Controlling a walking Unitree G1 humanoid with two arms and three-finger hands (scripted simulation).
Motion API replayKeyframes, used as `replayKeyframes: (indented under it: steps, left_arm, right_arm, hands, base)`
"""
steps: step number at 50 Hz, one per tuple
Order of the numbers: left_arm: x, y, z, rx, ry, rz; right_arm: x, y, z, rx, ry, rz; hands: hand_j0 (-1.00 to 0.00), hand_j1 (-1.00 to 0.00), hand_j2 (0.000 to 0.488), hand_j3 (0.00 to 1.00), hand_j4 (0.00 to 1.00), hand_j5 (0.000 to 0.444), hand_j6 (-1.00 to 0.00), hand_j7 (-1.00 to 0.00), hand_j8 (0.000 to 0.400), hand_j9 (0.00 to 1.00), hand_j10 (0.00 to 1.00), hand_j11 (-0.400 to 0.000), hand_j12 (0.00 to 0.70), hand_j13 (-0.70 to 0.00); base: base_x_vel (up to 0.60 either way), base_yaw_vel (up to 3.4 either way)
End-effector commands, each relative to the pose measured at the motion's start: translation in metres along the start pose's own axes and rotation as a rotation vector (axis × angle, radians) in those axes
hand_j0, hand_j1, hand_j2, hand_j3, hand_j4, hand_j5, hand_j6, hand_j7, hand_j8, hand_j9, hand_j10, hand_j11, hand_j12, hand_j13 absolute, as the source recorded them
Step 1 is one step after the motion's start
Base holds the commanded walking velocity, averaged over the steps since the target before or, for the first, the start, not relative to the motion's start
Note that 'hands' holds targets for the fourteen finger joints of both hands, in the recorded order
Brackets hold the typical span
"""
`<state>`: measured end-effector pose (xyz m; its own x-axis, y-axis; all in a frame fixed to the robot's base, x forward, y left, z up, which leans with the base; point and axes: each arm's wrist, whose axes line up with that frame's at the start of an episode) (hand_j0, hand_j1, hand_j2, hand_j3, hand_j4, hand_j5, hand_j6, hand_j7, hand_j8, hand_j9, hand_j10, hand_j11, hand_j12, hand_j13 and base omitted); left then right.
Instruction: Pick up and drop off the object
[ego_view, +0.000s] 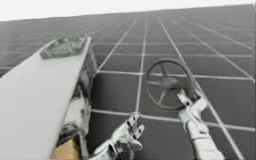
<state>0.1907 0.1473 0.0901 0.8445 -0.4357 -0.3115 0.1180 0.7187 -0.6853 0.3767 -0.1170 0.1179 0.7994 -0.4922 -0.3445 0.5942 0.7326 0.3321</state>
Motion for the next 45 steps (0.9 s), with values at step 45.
replayKeyframes:
  steps: [45]
  left_arm:
    - [-0.0020, 0.0031, -0.0007, -0.016, -0.012, -0.008]
  right_arm:
    - [-0.0048, 0.0085, 0.0076, 0.000, -0.033, 0.022]
  hands:
    - [0.00, 0.00, 0.000, 1.00, 1.00, 0.000, 0.00, 0.00, 0.000, 1.00, 1.00, -0.400, 0.000, -0.700]
  base:
    - [0.54, 0.11]
